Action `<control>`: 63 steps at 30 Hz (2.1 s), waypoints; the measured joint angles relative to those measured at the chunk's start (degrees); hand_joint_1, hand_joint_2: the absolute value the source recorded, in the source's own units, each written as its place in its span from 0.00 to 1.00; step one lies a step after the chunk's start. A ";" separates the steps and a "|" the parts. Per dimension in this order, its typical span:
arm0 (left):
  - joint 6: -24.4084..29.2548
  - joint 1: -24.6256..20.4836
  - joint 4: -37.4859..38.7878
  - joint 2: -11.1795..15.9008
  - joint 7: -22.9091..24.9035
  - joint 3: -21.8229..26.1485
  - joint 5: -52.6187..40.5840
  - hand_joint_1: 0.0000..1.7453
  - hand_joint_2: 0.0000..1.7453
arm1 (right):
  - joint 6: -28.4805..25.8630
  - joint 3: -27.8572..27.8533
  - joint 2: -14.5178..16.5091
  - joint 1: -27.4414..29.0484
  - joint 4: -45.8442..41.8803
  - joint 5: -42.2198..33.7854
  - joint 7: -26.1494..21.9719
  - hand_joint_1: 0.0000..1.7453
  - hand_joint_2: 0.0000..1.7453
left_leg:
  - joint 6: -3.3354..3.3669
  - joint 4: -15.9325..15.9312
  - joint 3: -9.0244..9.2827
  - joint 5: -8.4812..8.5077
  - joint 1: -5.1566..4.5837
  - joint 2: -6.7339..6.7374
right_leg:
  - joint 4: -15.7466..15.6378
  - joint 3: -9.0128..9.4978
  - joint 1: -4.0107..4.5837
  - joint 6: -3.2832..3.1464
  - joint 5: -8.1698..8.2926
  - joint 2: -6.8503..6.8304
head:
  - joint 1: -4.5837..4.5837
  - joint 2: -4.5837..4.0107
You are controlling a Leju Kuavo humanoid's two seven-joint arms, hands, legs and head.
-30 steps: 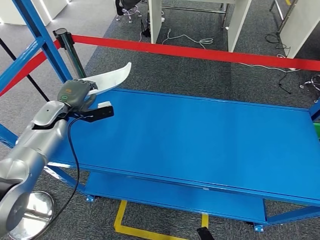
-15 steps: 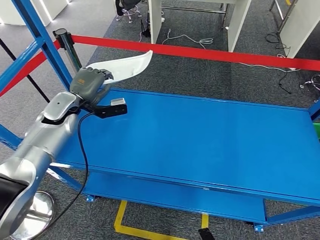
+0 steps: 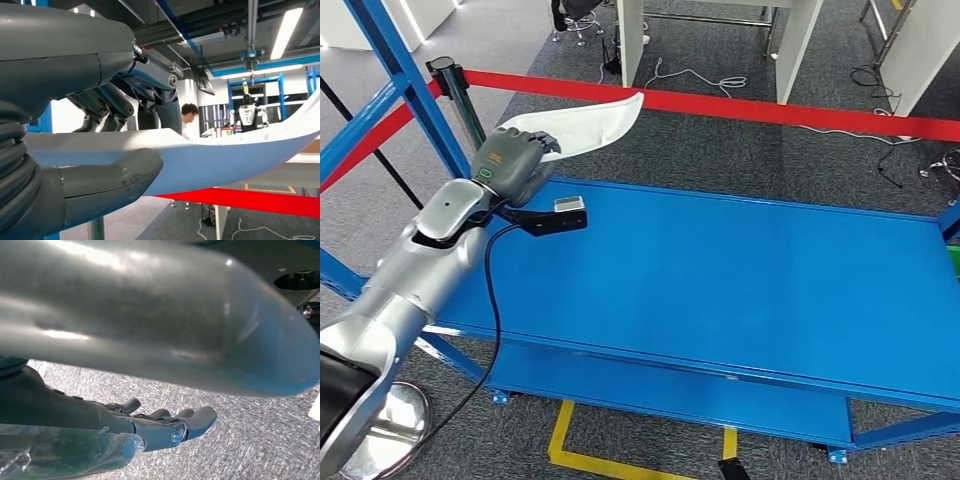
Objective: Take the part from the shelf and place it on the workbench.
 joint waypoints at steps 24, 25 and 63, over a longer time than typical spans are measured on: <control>8.04 5.51 -20.12 2.46 5.96 -6.36 -8.10 1.00 1.00 | -0.55 -2.51 0.00 0.50 0.01 0.10 0.02 0.00 0.00 | 0.08 0.00 -0.03 -0.06 0.00 0.00 | -0.01 -0.01 0.00 0.04 -0.03 -0.02 | 0.00 0.00; 7.86 5.83 -21.17 2.57 6.11 -6.58 -8.16 1.00 1.00 | -0.54 -2.62 0.00 0.52 0.00 0.09 0.02 0.00 0.00 | 0.08 0.00 -0.03 -0.06 0.00 0.00 | -0.01 -0.01 0.00 0.04 -0.03 -0.03 | 0.00 0.00; 4.51 7.68 -26.11 3.17 5.62 -8.94 -4.71 1.00 1.00 | -0.63 -3.82 0.21 0.30 0.00 0.97 -0.57 0.00 0.00 | -0.18 0.57 -0.87 1.22 0.69 0.32 | 1.15 3.69 -1.47 2.98 -3.91 -0.01 | 0.47 0.00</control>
